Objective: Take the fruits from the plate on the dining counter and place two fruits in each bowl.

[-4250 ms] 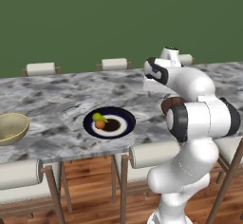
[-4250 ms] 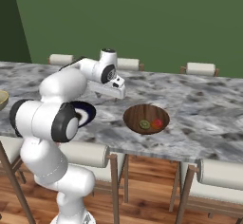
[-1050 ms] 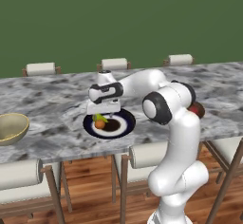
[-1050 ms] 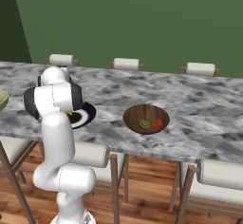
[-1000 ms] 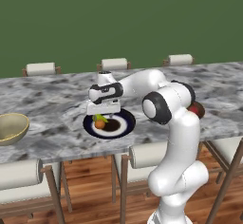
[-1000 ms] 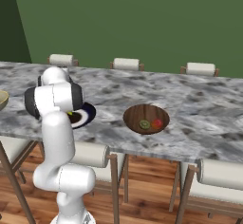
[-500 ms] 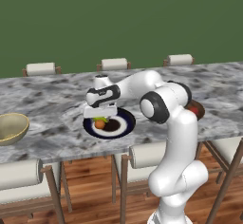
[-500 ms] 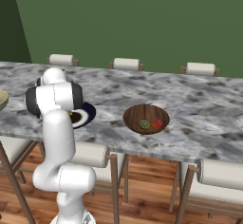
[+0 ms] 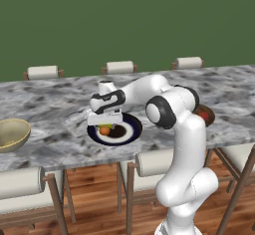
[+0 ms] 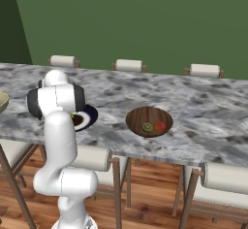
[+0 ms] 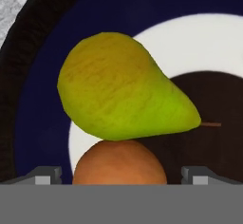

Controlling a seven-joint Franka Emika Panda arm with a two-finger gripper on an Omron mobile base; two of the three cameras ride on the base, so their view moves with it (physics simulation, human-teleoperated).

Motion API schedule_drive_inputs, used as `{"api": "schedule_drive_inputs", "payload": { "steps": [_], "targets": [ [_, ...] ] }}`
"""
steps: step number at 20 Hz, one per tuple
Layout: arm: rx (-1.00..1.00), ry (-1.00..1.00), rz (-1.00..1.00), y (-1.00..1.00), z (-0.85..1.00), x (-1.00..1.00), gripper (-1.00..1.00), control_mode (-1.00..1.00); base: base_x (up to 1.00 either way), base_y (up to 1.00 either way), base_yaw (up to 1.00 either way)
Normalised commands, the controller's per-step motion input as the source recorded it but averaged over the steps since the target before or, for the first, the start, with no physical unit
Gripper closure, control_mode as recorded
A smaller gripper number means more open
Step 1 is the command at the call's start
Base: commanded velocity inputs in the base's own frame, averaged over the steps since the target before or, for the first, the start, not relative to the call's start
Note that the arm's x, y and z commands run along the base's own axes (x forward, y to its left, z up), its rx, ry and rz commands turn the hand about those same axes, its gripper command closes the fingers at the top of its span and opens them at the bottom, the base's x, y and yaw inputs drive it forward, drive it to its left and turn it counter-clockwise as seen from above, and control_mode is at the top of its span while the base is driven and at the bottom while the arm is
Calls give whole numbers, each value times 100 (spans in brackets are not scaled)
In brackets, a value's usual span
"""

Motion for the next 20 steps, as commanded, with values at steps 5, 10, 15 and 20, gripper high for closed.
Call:
{"api": "schedule_drive_inputs", "payload": {
  "steps": [5,10,15,20],
  "targets": [
    [0,0,0,0,-10,0,-100,-100,0,0,0],
    [0,0,-1,0,-13,0,-100,-100,0,0,0],
    [0,0,-1,0,-13,0,-100,-100,0,0,0],
    [0,0,0,0,-2,0,-100,-100,0,0,0]
  ]
}}
